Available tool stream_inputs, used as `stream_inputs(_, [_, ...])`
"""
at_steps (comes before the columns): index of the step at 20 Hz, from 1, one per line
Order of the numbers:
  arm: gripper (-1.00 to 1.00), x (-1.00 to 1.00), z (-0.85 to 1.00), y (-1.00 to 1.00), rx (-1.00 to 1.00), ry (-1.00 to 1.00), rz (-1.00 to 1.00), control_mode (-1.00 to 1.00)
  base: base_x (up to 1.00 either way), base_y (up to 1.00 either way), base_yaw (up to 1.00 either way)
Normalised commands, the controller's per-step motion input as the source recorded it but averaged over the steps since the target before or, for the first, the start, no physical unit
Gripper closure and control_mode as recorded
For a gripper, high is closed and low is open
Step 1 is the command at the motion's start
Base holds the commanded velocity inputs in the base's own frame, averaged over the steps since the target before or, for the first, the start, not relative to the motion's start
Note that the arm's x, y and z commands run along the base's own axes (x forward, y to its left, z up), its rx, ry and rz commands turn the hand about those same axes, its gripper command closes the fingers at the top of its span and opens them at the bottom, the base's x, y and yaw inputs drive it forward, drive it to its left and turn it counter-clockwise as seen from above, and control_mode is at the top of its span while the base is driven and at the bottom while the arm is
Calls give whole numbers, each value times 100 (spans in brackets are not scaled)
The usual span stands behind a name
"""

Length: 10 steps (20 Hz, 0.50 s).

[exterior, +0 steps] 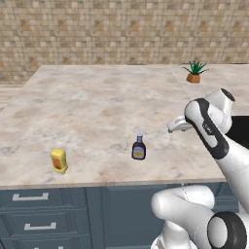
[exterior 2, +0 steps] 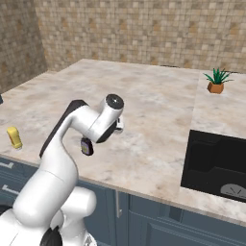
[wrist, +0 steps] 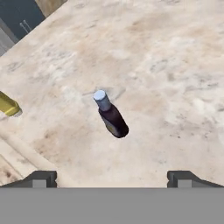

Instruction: Place the condiment bottle and mustard from the counter to the top shelf of the fridge. If the existing items in the fridge are on the top shelf, move them to other shelves.

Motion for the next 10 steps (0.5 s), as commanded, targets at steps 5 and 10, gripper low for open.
stream_inputs(5, [-100, 14, -38, 37, 5, 0, 5, -100, 0, 0, 0])
stream_inputs(10, [-100, 6, -35, 21, 1, 0, 12, -100, 0, 0, 0])
